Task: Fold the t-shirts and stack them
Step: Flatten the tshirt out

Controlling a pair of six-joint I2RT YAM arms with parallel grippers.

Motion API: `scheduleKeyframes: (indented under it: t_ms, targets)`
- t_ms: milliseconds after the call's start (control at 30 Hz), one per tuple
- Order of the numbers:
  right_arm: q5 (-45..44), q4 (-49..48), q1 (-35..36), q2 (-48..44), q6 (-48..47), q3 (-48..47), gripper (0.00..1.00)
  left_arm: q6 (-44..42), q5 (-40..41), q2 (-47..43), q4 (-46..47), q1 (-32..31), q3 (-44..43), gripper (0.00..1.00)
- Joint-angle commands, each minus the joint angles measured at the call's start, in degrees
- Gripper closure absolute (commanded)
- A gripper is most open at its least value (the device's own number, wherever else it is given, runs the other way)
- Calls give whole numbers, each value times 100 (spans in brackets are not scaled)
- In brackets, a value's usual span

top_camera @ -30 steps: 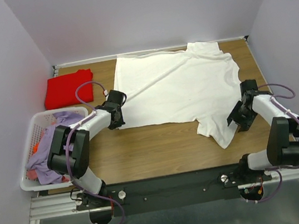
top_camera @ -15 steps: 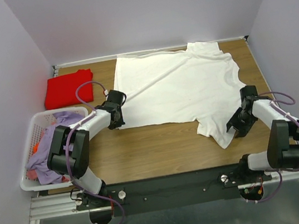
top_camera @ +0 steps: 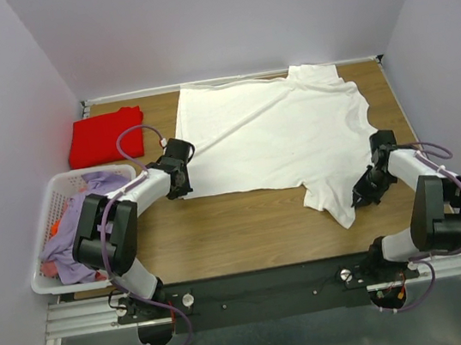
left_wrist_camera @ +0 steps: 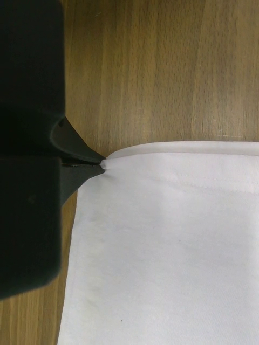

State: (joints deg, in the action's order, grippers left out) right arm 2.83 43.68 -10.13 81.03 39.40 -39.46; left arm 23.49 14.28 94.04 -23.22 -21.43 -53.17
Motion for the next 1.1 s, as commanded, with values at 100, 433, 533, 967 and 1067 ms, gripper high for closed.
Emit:
scheduleKeyframes:
  t_ms: [100,433,533,967,1067]
  targets:
    - [-221,-589,11,536,33,142,99,-28,-57,-219,20,25,61,100]
    - [-1196,-580,11,334,-336,-2002,100,-63,-40,140,-279,464,-1448,100]
    - [-1556,-597,11,483,-572,-3039,100,-142,65,526,-595,587,-2643,100]
    - [-2945,-738,11,72,-1891,-6378,100,-301,250,600,-1326,631,-6285,100]
    - [-3428,-852,11,-314,-2269,-6714,100,-248,645,-173,-957,631,-6084,100]
